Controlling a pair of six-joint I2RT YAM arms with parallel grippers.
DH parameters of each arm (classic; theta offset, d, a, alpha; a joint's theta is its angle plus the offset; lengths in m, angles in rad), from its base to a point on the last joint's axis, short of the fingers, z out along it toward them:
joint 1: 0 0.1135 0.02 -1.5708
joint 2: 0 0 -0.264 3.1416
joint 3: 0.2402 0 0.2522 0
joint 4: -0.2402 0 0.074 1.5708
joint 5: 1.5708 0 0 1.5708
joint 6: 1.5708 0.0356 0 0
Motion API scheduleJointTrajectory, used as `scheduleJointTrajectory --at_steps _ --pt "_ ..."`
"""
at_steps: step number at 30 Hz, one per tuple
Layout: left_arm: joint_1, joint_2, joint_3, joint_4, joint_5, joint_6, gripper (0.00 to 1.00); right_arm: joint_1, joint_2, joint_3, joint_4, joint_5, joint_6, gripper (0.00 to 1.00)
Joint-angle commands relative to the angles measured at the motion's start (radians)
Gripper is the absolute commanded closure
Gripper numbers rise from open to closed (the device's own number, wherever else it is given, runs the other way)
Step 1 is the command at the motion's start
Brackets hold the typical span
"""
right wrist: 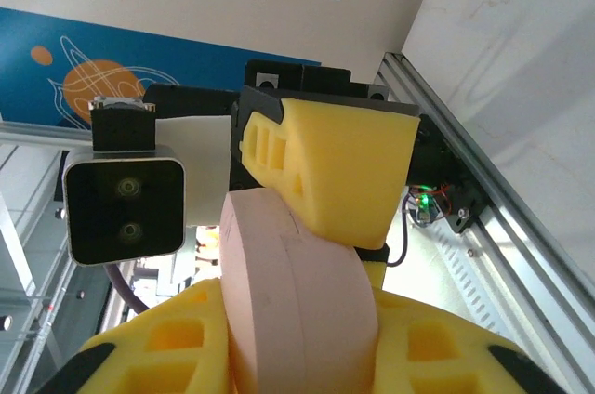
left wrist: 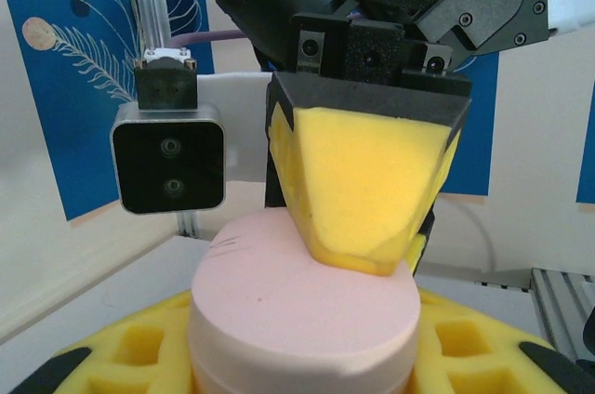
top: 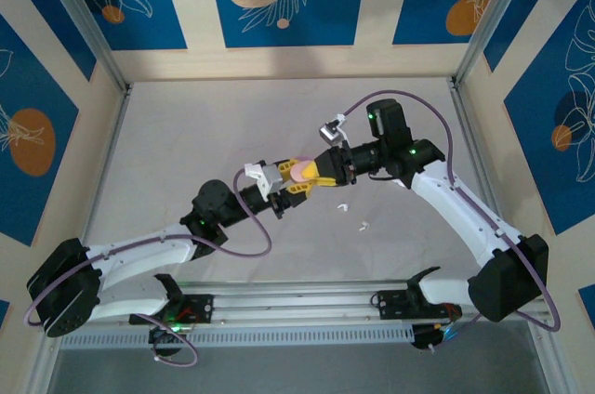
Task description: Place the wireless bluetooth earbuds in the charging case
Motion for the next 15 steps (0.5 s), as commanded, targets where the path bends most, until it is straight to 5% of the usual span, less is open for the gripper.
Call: scheduleJointTrajectory --at_steps 1,15 --pt "0.004 -0.012 0.032 -0.051 0.005 0.021 0.61 -0.021 -0.030 -0.019 0.017 0.027 0.013 0.82" --pt "0.004 -0.066 -0.002 -0.156 -0.101 0.076 0.35 -0.082 -0.037 -0.109 0.152 0.186 0.120 0.85"
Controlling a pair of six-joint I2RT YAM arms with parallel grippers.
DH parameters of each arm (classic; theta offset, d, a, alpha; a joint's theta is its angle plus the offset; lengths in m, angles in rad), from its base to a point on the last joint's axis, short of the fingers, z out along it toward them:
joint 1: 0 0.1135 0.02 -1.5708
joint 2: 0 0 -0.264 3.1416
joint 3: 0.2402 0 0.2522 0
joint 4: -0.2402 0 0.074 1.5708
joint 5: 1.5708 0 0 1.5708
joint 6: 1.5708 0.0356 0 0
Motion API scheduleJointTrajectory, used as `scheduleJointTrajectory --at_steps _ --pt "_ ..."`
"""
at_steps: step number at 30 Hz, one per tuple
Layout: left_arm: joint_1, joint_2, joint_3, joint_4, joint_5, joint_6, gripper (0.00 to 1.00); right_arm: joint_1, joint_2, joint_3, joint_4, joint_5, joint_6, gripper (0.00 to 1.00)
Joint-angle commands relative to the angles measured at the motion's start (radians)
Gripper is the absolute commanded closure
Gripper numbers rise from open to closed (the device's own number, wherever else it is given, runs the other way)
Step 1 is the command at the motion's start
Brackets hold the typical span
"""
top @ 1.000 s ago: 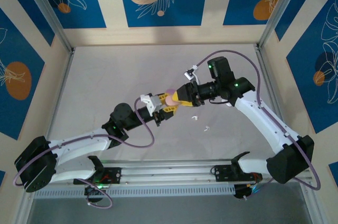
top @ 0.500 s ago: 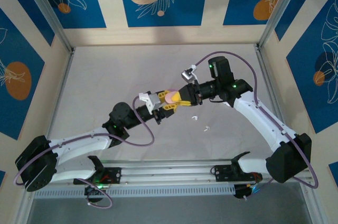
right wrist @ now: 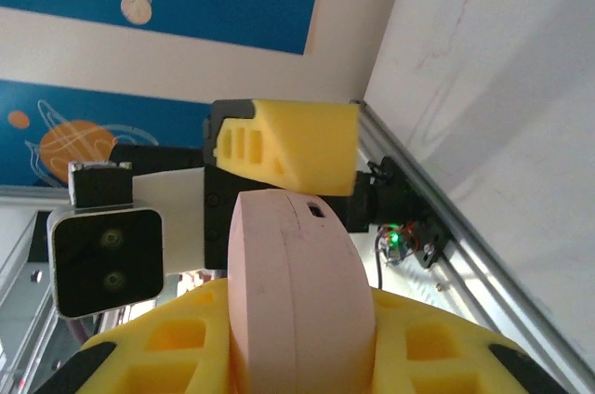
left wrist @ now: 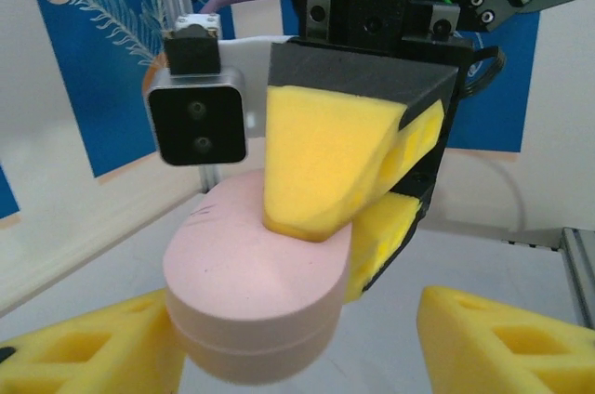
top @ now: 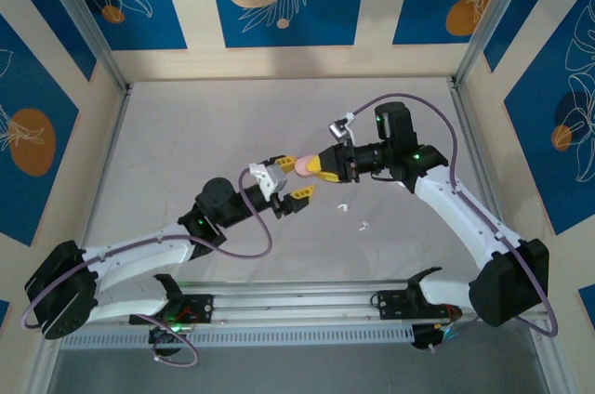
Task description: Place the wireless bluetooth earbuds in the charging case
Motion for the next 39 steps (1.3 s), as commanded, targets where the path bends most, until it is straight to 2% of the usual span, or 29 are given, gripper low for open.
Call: scheduleJointTrajectory --at_steps 1,5,7,13,18,21,31,39 --pt "0.003 -0.052 -0.019 -0.023 -0.059 0.026 0.35 -0.036 -0.003 -0.030 0.016 0.120 0.014 0.85" --pt "0.003 -0.116 -0.035 -0.067 -0.169 0.019 0.34 -0.082 0.063 -0.051 -0.045 0.291 -0.043 0.85" --pt "0.002 -0.159 -0.022 -0.144 -0.233 0.006 0.33 -0.112 0.140 -0.063 -0.055 0.350 -0.064 0.85" --pt "0.004 -0.248 0.049 -0.418 -0.331 -0.034 0.27 -0.169 0.361 -0.024 -0.039 0.442 -0.110 0.85" --pt "0.007 -0.263 0.060 -0.472 -0.348 -0.054 0.24 -0.176 0.538 0.061 -0.040 0.480 -0.127 0.84" --pt "0.010 -0.256 0.079 -0.512 -0.360 -0.059 0.23 -0.177 0.623 0.100 -0.024 0.460 -0.122 0.83" --pt "0.013 -0.253 0.078 -0.524 -0.357 -0.053 0.20 -0.166 0.727 0.148 -0.014 0.465 -0.099 0.74" --pt "0.015 -0.237 0.087 -0.533 -0.340 -0.058 0.19 -0.171 0.689 0.145 -0.100 0.545 -0.128 0.53"
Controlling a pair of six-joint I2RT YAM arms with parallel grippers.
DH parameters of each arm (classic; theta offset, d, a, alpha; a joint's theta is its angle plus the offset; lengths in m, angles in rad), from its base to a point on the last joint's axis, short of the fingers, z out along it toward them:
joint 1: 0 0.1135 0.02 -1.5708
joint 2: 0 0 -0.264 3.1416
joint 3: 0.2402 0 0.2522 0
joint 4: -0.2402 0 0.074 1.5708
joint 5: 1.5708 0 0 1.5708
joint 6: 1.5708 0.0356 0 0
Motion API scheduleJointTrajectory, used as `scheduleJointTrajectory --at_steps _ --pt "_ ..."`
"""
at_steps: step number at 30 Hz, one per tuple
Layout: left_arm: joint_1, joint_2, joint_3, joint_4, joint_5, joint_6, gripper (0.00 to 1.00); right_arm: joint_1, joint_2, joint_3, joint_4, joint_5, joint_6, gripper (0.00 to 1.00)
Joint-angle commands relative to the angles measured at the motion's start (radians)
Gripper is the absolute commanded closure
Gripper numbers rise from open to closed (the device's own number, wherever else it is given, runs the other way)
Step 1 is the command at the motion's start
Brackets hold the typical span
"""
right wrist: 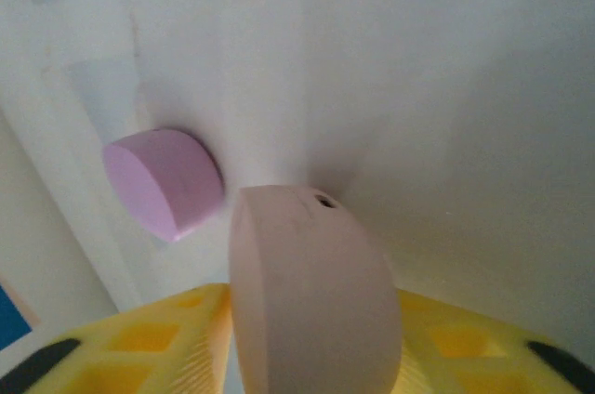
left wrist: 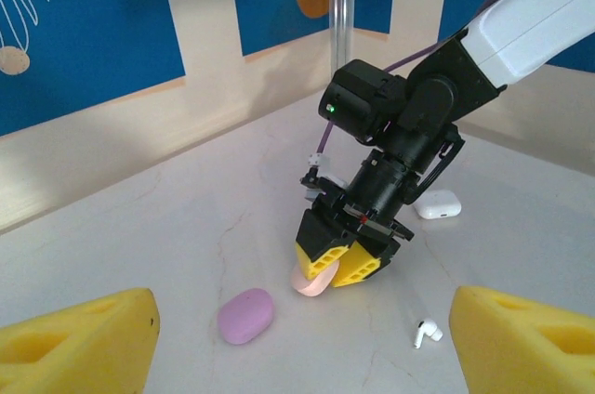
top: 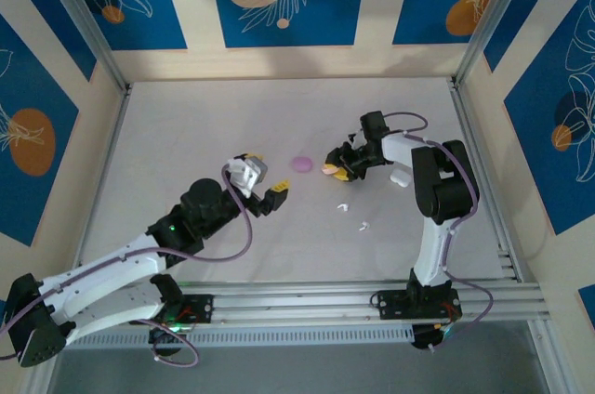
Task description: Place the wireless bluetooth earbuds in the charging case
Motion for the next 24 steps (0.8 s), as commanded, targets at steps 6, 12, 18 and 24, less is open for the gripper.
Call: scheduleJointTrajectory --at_steps 6,12,18,24 --pt "0.009 0.007 0.035 -0.007 0.002 -0.012 0.19 -0.038 -0.152 -0.019 -0.158 0.125 -0.089 0.41" --pt "0.009 0.014 0.044 -0.015 0.012 -0.013 0.18 -0.134 -0.299 -0.051 -0.234 0.272 -0.192 0.36" --pt "0.011 0.023 0.046 -0.010 0.025 -0.016 0.18 -0.358 -0.288 -0.069 -0.231 0.275 -0.276 0.33" --pt "0.011 0.038 0.057 -0.010 0.045 -0.025 0.18 -0.460 -0.174 -0.003 -0.248 0.242 -0.338 0.34"
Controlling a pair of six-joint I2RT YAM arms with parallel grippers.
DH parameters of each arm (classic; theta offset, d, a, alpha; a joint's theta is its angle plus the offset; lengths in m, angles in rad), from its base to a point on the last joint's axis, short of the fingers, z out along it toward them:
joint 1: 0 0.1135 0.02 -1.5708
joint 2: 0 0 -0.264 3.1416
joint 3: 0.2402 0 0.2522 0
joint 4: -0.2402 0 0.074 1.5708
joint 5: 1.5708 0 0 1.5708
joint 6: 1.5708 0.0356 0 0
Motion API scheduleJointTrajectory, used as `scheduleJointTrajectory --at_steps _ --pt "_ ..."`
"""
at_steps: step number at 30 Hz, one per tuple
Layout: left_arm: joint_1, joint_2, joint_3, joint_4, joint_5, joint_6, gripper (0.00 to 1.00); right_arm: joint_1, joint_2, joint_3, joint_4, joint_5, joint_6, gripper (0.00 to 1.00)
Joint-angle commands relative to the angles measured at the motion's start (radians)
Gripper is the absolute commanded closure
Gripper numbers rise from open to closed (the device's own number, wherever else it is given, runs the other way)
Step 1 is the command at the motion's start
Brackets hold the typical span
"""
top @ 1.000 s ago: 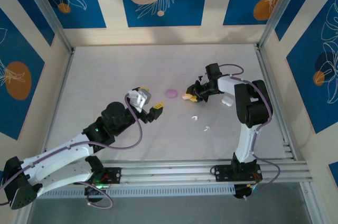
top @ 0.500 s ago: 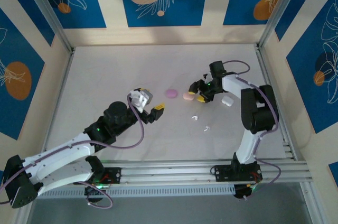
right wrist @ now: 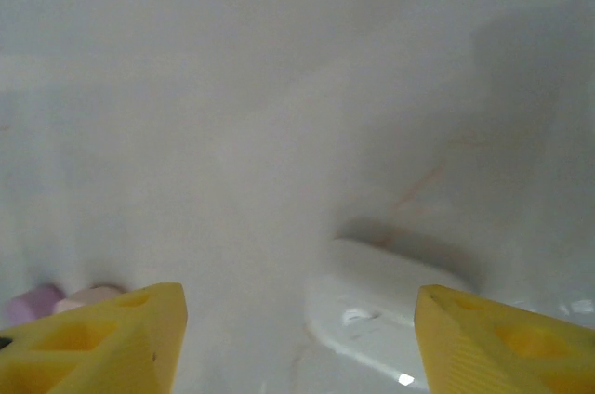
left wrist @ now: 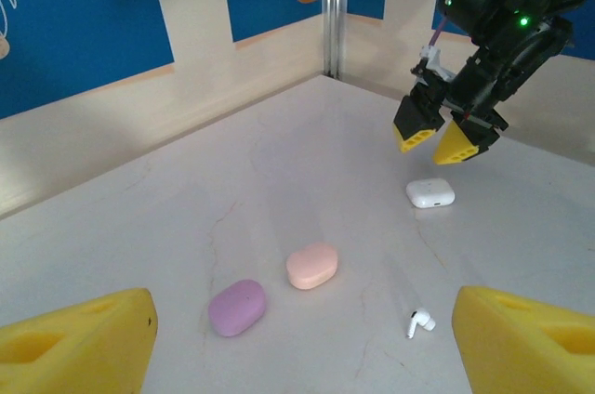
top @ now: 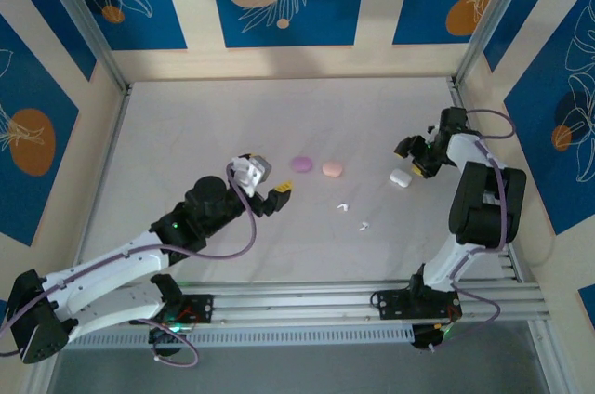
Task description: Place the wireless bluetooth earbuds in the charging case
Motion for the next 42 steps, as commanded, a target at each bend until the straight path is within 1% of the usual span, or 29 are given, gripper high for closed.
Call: scheduleJointTrajectory --at_steps 1,3,5,10,18,24,28,31,36,42 --pt "0.008 0.006 0.040 0.009 0.030 -0.018 0.18 -0.017 0.050 0.052 -0.047 -0.027 -0.068 0.34" --pt "0.008 0.008 0.044 0.005 0.033 -0.017 0.18 -0.020 0.071 0.056 -0.043 -0.043 -0.080 0.34" --pt "0.008 0.010 0.043 0.009 0.032 -0.015 0.18 -0.020 0.112 0.078 -0.070 -0.060 -0.083 0.35" --pt "0.008 0.015 0.042 0.013 0.034 -0.013 0.18 -0.001 0.137 0.083 -0.107 -0.075 -0.090 0.37" --pt "0.008 0.020 0.033 0.026 0.029 -0.012 0.18 0.079 0.040 0.006 -0.156 -0.015 -0.067 0.38" --pt "0.009 0.030 0.036 0.031 0.034 -0.011 0.18 0.184 0.033 0.018 -0.194 0.130 -0.137 0.33" --pt "0.009 0.026 0.034 0.026 0.034 -0.015 0.18 0.231 0.068 0.047 -0.231 0.273 -0.125 0.32" --pt "0.009 0.021 0.031 0.024 0.026 -0.015 0.17 0.255 0.066 0.056 -0.237 0.331 -0.116 0.31" --pt "0.010 0.025 0.034 0.024 0.029 -0.018 0.18 0.265 0.099 0.082 -0.232 0.320 -0.100 0.30" --pt "0.010 0.027 0.035 0.023 0.026 -0.019 0.18 0.279 0.138 0.106 -0.232 0.292 -0.064 0.34"
